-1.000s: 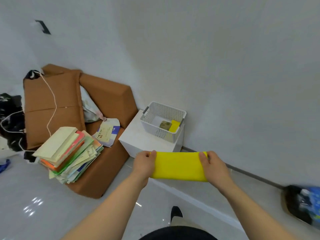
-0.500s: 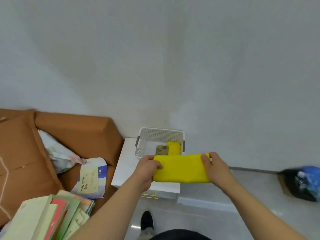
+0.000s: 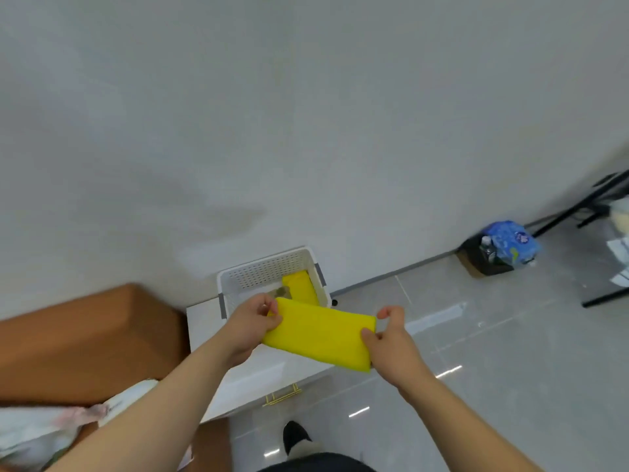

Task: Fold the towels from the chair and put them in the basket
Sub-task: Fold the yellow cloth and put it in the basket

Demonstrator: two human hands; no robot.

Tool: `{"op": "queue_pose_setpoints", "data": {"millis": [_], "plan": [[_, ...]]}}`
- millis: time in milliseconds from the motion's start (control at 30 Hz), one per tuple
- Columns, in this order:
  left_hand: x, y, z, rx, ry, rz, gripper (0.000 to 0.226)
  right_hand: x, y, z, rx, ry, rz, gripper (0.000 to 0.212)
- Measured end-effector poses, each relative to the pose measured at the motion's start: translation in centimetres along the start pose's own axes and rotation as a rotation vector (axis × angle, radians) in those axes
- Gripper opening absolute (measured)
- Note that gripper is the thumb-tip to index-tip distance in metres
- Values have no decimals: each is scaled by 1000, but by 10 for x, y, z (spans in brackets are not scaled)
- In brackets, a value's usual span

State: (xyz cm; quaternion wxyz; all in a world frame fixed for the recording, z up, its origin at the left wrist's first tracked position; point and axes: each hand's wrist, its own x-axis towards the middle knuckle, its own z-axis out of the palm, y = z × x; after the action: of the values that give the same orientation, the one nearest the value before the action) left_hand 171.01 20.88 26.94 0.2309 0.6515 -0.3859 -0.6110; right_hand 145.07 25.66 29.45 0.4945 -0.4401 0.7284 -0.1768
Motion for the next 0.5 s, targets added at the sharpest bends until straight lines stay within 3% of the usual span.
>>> {"op": "queue_pose_setpoints", "data": {"millis": [133,267,400,500], "plan": [[0,0,-9,246,28,77,32,-8,7,27,-78,-53,-80,4],[19,14,-34,626,42,127,36,-10,1,64,-74,-178,-112,14],[66,30,-70,947,-65,161,35,9,-20,114,20,-286,-51,14],[125,22,-92,1192,-163,186,40,40,-39,159,132,-238,37,15]]}}
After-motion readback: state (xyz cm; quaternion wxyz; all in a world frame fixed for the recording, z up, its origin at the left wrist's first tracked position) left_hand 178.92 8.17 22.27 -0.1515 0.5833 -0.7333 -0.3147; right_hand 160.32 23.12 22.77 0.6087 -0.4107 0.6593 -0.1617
